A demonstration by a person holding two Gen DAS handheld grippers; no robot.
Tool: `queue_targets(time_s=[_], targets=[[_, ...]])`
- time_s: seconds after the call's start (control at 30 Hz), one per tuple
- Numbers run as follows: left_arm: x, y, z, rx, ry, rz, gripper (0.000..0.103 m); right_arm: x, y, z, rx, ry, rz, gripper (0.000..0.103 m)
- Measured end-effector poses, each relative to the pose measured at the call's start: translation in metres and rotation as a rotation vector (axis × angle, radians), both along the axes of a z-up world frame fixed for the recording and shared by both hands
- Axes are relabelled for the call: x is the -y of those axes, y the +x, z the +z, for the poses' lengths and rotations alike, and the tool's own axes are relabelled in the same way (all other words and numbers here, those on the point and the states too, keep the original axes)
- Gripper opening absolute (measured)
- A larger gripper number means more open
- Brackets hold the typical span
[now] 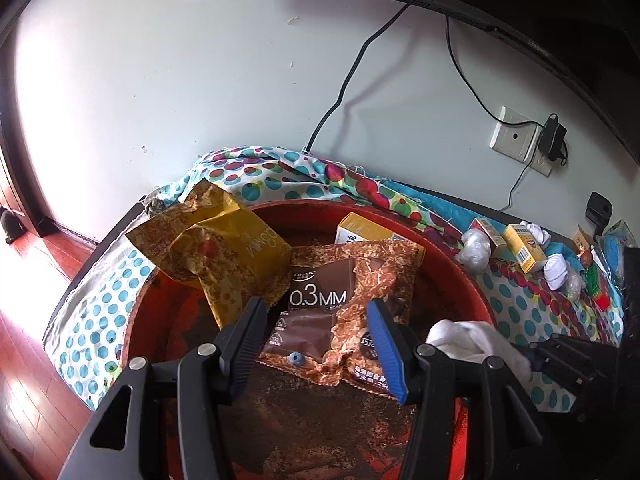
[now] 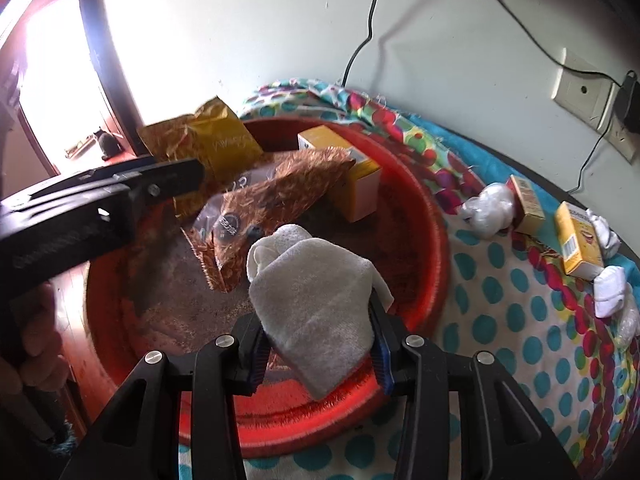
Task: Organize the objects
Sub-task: 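Carry the white sock over the basin with the right gripper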
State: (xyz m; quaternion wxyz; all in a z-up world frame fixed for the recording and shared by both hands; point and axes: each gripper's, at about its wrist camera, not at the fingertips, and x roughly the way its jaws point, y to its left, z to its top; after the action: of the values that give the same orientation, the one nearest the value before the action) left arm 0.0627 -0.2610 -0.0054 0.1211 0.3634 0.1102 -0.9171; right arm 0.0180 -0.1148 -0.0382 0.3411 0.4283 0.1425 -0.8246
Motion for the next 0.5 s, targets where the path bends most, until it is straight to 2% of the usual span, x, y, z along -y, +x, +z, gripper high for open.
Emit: queue_targets(time_s=[0.27,0.5], targets=[[0.013,0.001,-0.004,0.004,0.034,0.034,0.054,0.018,-0.015,-0.016,-0.010,0.086,-0.029,0.040],[0.016,0.001,-0.007,0.007,0.044,0.042,0.054,0.037,-0.026,-0.021,-0.010,0.115,-0.025,0.040]])
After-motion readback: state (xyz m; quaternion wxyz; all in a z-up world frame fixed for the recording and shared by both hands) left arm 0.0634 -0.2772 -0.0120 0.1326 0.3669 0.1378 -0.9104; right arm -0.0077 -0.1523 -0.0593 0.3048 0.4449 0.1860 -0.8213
